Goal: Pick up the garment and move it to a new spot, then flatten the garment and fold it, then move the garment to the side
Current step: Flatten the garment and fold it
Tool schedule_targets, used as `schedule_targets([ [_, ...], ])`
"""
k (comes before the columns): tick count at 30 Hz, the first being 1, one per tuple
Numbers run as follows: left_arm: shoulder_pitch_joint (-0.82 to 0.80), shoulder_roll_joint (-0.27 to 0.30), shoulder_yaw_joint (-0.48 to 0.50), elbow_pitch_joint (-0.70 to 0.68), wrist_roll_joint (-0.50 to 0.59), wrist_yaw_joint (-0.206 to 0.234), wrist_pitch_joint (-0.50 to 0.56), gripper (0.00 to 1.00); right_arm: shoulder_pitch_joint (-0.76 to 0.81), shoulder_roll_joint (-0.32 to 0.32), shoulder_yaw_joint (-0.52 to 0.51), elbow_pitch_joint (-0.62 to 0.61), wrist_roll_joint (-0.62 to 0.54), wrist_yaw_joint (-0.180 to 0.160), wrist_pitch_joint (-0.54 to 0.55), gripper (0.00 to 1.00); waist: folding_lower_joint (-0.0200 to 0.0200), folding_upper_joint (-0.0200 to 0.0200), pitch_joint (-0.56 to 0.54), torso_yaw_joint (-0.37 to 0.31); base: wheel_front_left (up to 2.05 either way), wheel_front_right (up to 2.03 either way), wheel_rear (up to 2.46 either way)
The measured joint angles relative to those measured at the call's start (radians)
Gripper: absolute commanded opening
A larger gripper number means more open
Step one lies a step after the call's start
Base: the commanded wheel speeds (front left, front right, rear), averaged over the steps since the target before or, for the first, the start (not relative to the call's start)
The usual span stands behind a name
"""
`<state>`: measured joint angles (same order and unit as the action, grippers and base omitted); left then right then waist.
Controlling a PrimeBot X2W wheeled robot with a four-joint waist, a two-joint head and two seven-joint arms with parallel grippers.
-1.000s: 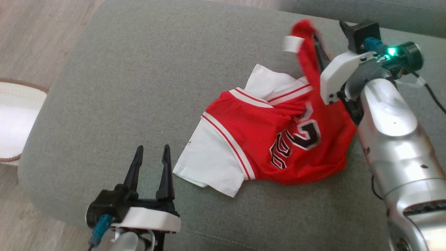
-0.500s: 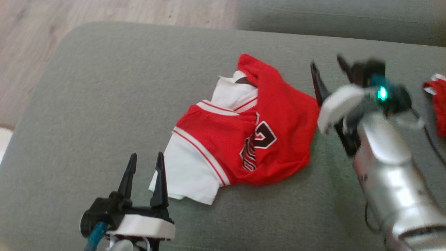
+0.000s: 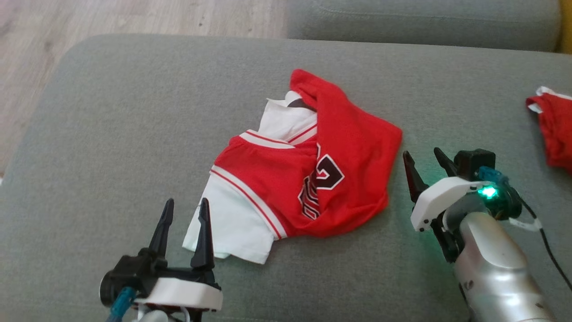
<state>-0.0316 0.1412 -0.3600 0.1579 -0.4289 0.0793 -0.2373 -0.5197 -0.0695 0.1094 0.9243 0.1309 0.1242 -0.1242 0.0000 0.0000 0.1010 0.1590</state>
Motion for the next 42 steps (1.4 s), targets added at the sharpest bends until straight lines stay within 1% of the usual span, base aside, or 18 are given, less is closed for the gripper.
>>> schedule_targets([
  [5, -0.001, 0.001, -0.005, -0.001, 0.007, 0.000, 0.007, 1.00, -0.004, 0.000, 0.023, 0.008, 0.040, 0.000, 0.034, 1.00, 0.0000, 0.0000, 0.015, 0.030, 0.00, 0.00, 0.00],
  [9, -0.001, 0.002, -0.009, 0.002, 0.007, 0.000, 0.007, 1.00, -0.016, 0.001, 0.052, 0.055, 0.081, 0.000, 0.079, 1.00, 0.0001, 0.0000, 0.026, 0.062, 0.00, 0.00, 0.00],
  [10, -0.001, 0.001, -0.010, 0.004, 0.007, 0.000, 0.007, 1.00, -0.023, 0.002, 0.057, 0.069, 0.091, 0.000, 0.087, 0.89, 0.0001, 0.0000, 0.028, 0.070, 0.00, 0.00, 0.00],
  [11, -0.002, 0.001, -0.011, 0.007, 0.007, 0.000, 0.007, 1.00, -0.029, 0.001, 0.065, 0.079, 0.110, 0.000, 0.097, 0.55, 0.0001, 0.0000, 0.029, 0.077, 0.00, 0.00, 0.00],
  [12, -0.002, 0.001, -0.011, 0.009, 0.007, 0.000, 0.007, 1.00, -0.033, 0.001, 0.075, 0.085, 0.129, 0.000, 0.102, 0.39, 0.0001, 0.0000, 0.028, 0.083, 0.00, 0.00, 0.00],
  [13, -0.002, 0.001, -0.011, 0.012, 0.007, 0.000, 0.007, 1.00, -0.039, 0.002, 0.083, 0.093, 0.143, 0.000, 0.102, 0.29, 0.0001, 0.0000, 0.027, 0.088, 0.00, 0.00, 0.00],
  [14, -0.002, 0.001, -0.011, 0.016, 0.007, 0.000, 0.007, 1.00, -0.046, 0.002, 0.089, 0.101, 0.152, 0.000, 0.102, 0.01, 0.0001, 0.0000, 0.025, 0.090, 0.00, 0.00, 0.00],
  [18, -0.001, 0.002, -0.011, 0.021, 0.007, 0.001, 0.006, 1.00, -0.062, 0.003, 0.086, 0.118, 0.159, 0.000, 0.041, 0.00, 0.0000, 0.0000, 0.011, 0.087, 0.00, 0.00, 0.00],
  [23, 0.001, 0.002, -0.012, 0.021, 0.006, 0.005, 0.006, 1.00, -0.081, 0.001, 0.013, 0.131, 0.127, 0.000, -0.046, 0.00, 0.0000, 0.0000, -0.012, 0.066, 0.00, 0.00, 0.00],
  [26, 0.004, 0.004, -0.012, 0.021, 0.006, 0.009, 0.006, 1.00, -0.083, -0.014, -0.033, 0.128, 0.096, 0.000, -0.075, 0.00, 0.0000, 0.0000, -0.026, 0.050, 0.00, 0.00, 0.00],
  [29, 0.021, 0.006, -0.012, 0.019, 0.006, 0.010, 0.006, 1.00, -0.079, -0.028, -0.070, 0.099, 0.068, 0.000, -0.089, 0.00, 0.0000, 0.0000, -0.038, 0.035, 0.00, 0.00, 0.00],
  [32, 0.034, 0.008, -0.012, 0.018, -0.004, 0.010, 0.006, 1.00, -0.075, -0.030, -0.078, 0.040, 0.025, 0.000, -0.097, 0.00, 0.0000, 0.0000, -0.047, 0.024, 0.00, 0.00, 0.00],
  [35, 0.036, 0.011, -0.015, 0.015, -0.004, 0.010, 0.006, 1.00, -0.067, -0.014, -0.039, -0.021, 0.002, 0.000, -0.083, 0.00, 0.0000, 0.0000, -0.048, 0.023, 0.00, 0.00, 0.00],
  [38, 0.036, 0.011, -0.026, 0.010, -0.004, 0.010, 0.007, 1.00, -0.065, -0.001, 0.047, -0.066, -0.001, 0.000, -0.038, 0.00, 0.0000, 0.0000, -0.043, 0.035, 0.00, 0.00, 0.00],
  [40, 0.035, 0.011, -0.027, 0.007, -0.004, 0.010, 0.007, 1.00, -0.065, -0.001, 0.135, -0.096, 0.005, 0.000, -0.010, 0.00, 0.0001, 0.0000, -0.038, 0.049, 0.00, 0.00, 0.00],
  [42, 0.032, 0.010, -0.028, 0.007, -0.004, 0.010, 0.007, 1.00, -0.064, -0.002, 0.254, -0.139, 0.079, 0.000, 0.022, 0.00, 0.0000, 0.0000, -0.032, 0.067, 0.00, 0.00, 0.00],
])
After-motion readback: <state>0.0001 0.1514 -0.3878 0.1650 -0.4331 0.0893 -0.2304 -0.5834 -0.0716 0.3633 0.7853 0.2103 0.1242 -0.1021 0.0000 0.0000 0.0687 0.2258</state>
